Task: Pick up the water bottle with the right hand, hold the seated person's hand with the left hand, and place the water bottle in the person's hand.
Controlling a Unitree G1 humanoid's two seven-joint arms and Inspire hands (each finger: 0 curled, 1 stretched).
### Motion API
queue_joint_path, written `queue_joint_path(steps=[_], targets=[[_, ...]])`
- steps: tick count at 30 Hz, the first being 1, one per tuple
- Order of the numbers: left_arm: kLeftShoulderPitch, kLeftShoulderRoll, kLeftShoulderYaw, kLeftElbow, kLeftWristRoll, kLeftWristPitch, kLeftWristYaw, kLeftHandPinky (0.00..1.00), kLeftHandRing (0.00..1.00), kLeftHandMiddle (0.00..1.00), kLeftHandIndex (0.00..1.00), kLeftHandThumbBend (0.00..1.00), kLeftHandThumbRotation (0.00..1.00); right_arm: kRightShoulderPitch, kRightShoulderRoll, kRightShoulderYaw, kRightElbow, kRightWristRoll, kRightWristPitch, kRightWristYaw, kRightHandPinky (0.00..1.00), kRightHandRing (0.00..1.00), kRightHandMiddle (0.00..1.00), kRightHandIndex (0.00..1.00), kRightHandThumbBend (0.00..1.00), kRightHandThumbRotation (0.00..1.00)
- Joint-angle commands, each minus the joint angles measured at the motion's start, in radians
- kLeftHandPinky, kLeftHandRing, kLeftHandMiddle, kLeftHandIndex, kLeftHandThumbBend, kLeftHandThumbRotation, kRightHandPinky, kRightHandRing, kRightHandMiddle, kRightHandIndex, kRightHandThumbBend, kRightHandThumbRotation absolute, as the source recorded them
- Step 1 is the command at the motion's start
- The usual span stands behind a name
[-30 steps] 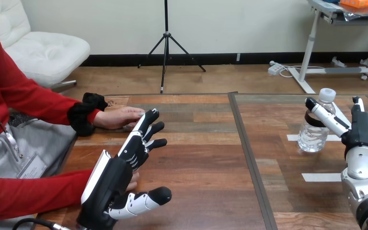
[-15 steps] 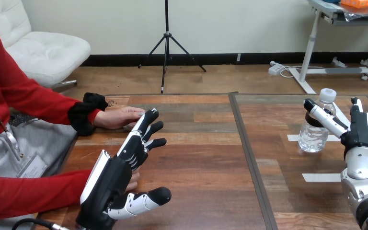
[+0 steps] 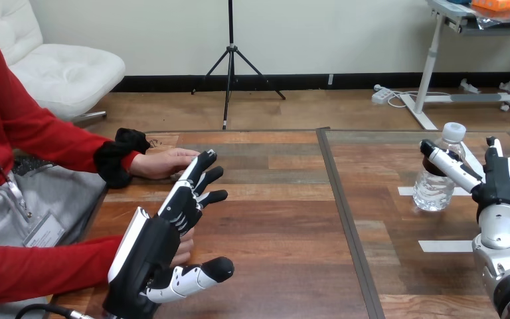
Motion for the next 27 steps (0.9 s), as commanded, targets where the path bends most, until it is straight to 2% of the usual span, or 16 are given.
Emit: queue_joint_path(steps=[1,17,25,27], targets=[[-0.027,-0.004,0.004,-0.038,-0.007,-0.01,0.001,0.84,0.94,0.98,0.95,1.0,0.61,-0.103,-0.035,0.021,-0.004,-0.024,-0.009,0.002,0.81,0.96,1.0,1.0,1.0,0.56],[-0.024,-0.013,0.006,-0.035,0.027,-0.019,0.025,0.83,0.94,0.98,0.95,1.0,0.63,-0.13,-0.083,0.107,-0.014,-0.134,-0.037,-0.016,0.77,0.94,1.0,1.0,1.0,0.54],[-0.02,-0.016,-0.005,-0.04,0.022,-0.007,0.023,0.83,0.94,0.98,0.96,1.0,0.63,-0.145,-0.1,0.129,-0.015,-0.161,-0.05,-0.013,0.83,0.97,1.0,1.0,1.0,0.53],[-0.02,-0.017,-0.01,-0.04,0.015,-0.004,0.017,0.83,0.94,0.98,0.96,1.0,0.63,-0.151,-0.105,0.145,-0.014,-0.178,-0.047,-0.014,0.85,0.98,1.0,1.0,1.0,0.53]])
